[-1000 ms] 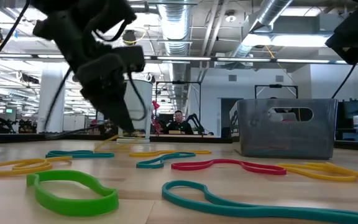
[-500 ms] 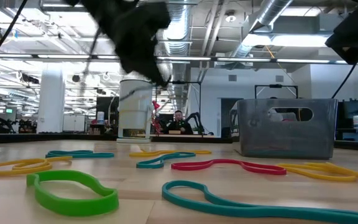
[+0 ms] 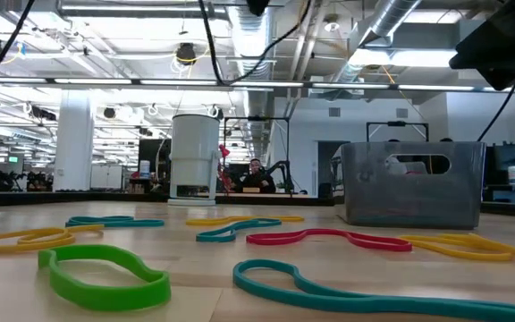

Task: Pick and place items into bin
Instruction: Put the yellow rubber band into the black bin

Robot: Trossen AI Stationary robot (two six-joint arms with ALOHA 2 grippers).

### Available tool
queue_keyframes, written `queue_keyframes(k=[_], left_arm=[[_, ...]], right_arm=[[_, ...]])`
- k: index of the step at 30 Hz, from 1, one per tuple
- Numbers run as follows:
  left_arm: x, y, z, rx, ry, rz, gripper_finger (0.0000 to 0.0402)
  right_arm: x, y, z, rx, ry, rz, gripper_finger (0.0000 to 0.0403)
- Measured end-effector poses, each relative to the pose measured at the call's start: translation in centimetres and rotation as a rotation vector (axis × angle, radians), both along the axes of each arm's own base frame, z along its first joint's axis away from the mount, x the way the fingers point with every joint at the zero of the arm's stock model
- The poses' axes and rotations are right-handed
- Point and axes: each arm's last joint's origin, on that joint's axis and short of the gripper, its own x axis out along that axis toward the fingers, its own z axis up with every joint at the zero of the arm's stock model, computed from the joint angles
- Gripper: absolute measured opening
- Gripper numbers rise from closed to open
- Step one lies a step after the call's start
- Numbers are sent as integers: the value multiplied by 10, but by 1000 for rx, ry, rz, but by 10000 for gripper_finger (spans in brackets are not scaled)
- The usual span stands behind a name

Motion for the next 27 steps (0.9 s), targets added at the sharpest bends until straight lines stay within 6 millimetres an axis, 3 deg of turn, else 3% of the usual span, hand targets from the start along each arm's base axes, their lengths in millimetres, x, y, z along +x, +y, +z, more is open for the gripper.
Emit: queue_keyframes(k=[5, 15, 27], left_arm=[[16, 16, -10, -19, -32, -36, 0], [68, 47, -78, -138, -28, -171, 0], [86, 68, -138, -195, 117, -75, 0]], right_arm=[[0, 0, 0, -2, -3, -4, 102], [0, -1, 1, -19, -22, -39, 102], [0, -1, 0, -26, -15, -38, 102]])
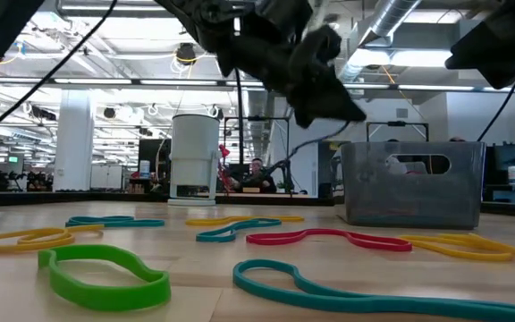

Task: Pick and place items into bin
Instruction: Put the yellow rubber band into the black bin

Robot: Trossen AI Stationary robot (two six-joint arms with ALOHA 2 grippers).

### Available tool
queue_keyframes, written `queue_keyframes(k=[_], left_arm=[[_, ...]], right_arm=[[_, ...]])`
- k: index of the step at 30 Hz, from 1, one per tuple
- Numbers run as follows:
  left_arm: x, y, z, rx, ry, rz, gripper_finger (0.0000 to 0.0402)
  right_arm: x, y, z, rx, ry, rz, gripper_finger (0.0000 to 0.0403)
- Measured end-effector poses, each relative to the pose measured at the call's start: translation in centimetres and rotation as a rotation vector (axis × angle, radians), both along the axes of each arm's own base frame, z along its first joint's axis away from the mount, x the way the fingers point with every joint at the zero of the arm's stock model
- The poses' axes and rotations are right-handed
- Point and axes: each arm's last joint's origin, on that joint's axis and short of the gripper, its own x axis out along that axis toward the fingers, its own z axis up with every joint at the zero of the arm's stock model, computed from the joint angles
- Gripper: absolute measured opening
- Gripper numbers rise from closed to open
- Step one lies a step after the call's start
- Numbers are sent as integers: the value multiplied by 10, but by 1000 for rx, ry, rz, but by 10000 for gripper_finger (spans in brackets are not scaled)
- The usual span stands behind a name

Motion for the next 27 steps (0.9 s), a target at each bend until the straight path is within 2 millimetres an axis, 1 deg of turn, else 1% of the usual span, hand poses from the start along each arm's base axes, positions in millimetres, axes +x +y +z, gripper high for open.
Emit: queue_keyframes(k=[3, 6, 9, 13, 15, 20, 25, 27], left_arm=[[2, 5, -12, -4, 26, 10, 0], [4, 8, -15, -5, 23, 21, 0], [5, 8, -12, 1, -12, 22, 0], [11, 6, 1, -14, -163, -44, 0], [12, 5, 5, -16, -196, -64, 0], [10, 7, -1, -3, -135, -19, 0], [8, 9, -21, -5, -8, 21, 0], [10, 9, -26, -6, -5, 19, 4]], right_arm=[[-1, -1, -1, -12, 12, 0, 102], [-1, -1, -1, -13, 14, 0, 102], [-1, -1, -2, -16, 17, 0, 102], [-1, -1, -3, -26, 27, 0, 102], [-1, -2, -3, -27, 28, 0, 102], [-1, -2, -3, -27, 28, 0, 102], [-2, -2, -3, -28, 28, 0, 102], [-2, -2, -3, -30, 31, 0, 102]])
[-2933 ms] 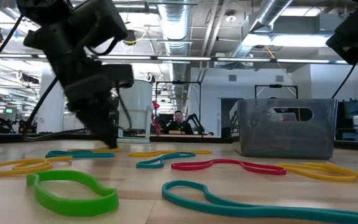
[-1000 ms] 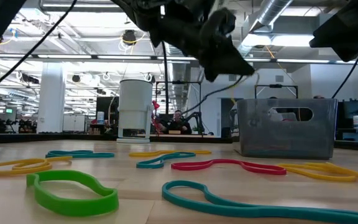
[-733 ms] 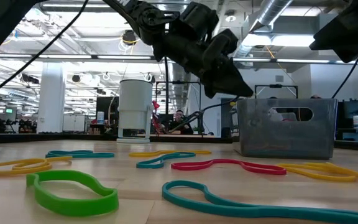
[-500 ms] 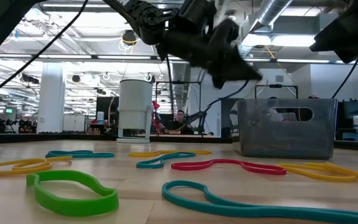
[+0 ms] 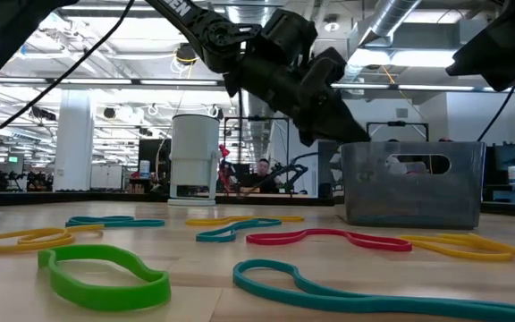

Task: Pick and place items into bin
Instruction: Put the yellow rubber band into the black bin, then put the blue rubber band into the black bin

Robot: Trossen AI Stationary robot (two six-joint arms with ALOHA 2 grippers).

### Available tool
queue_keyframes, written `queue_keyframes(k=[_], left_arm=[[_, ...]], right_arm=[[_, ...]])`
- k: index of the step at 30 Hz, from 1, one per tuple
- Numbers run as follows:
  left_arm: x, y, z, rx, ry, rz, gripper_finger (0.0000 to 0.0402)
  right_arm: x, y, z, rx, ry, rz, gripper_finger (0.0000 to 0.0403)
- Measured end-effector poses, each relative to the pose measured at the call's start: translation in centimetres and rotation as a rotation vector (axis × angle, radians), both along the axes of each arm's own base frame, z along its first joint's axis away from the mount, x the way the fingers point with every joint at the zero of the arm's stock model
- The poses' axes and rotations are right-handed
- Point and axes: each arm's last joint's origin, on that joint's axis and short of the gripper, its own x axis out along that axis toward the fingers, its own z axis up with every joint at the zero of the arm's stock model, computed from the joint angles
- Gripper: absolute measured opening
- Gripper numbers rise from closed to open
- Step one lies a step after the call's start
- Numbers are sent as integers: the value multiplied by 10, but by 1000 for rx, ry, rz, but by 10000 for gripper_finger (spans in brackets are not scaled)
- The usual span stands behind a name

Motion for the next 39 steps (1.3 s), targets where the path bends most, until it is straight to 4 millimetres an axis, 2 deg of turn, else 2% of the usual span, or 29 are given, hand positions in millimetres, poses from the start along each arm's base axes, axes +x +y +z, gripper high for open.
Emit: queue_keyframes(k=[5, 11, 15, 17, 20, 23, 26, 28, 31, 34, 36, 39], left_arm=[[2, 0, -10, -22, 19, -9, 27], [2, -1, -11, -44, 31, -9, 69], [4, -1, -5, -72, 27, -8, 86], [8, 0, 5, -92, 32, -17, 88], [11, 0, 29, -89, 53, -32, 88], [6, 0, 63, -46, 100, -44, 89], [-8, -3, 103, -23, 125, -57, 89], [-20, -7, 131, -10, 116, -61, 89], [-48, -15, 174, 53, 84, -29, 89], [-80, -24, 211, 151, 49, 51, 89], [-100, -30, 229, 218, 31, 114, 89], [-124, -40, 251, 287, -4, 185, 89]], right_arm=[[0, 0, -1, -6, 7, 0, 102], [0, 0, -2, -11, 19, -1, 102], [2, 2, -6, -37, 41, 2, 102], [3, 3, -9, -47, 57, 6, 102], [7, 7, -11, -1, 54, -2, 102], [9, 15, 4, 97, 53, 70, 102], [10, 24, 17, 185, 96, 168, 102], [13, 30, 15, 217, 161, 172, 102], [19, 37, -1, 264, 343, 124, 102], [23, 44, -30, 315, 580, 44, 102], [27, 51, -47, 360, 709, 28, 101], [33, 64, -62, 449, 829, 101, 101]])
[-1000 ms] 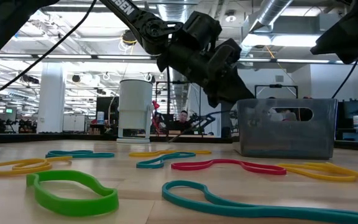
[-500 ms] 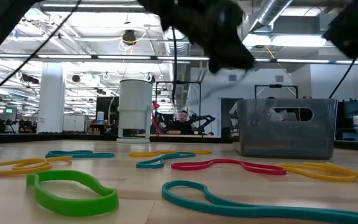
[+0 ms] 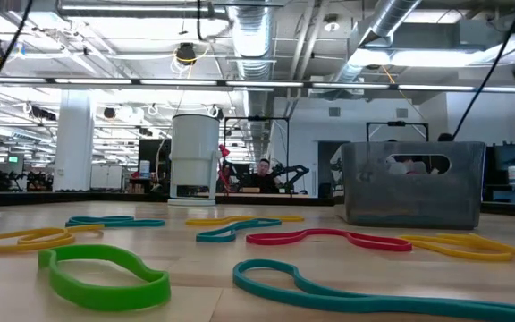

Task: Pick and place items into bin
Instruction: Put the blue rubber band into the black bin

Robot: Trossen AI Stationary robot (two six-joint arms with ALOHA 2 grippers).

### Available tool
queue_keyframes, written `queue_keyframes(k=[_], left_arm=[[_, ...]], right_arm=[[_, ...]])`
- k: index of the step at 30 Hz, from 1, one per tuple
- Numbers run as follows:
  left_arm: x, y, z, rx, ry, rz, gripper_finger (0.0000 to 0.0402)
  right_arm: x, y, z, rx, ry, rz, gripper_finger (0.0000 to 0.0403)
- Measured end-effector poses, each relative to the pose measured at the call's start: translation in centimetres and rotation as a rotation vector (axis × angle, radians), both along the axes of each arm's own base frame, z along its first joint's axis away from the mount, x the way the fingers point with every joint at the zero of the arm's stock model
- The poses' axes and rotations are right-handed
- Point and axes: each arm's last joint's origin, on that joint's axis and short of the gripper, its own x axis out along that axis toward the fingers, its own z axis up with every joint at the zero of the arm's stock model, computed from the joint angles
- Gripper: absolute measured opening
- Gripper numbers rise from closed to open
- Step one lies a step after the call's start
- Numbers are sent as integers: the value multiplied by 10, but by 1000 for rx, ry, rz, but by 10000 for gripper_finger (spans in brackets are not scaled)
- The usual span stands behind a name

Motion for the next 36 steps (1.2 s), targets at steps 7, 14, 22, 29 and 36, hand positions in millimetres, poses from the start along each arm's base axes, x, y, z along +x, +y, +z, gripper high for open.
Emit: queue_keyframes(k=[7, 14, 22, 29, 36], left_arm=[[-23, -21, 19, 36, -58, 18, 89], [-24, -39, 19, 41, -56, -23, 89], [-25, -50, 21, 95, -81, 32, 89], [-25, -52, 21, 104, -82, 35, 89], [-26, -51, 22, 129, -81, 64, 89]], right_arm=[[10, 6, -11, 29, 7, -4, 101], [6, -3, -14, -57, 55, -45, 101], [8, -4, -20, -95, 63, -56, 101], [13, -1, -36, -133, 128, -52, 101], [10, -3, -26, -86, 123, -118, 21]])
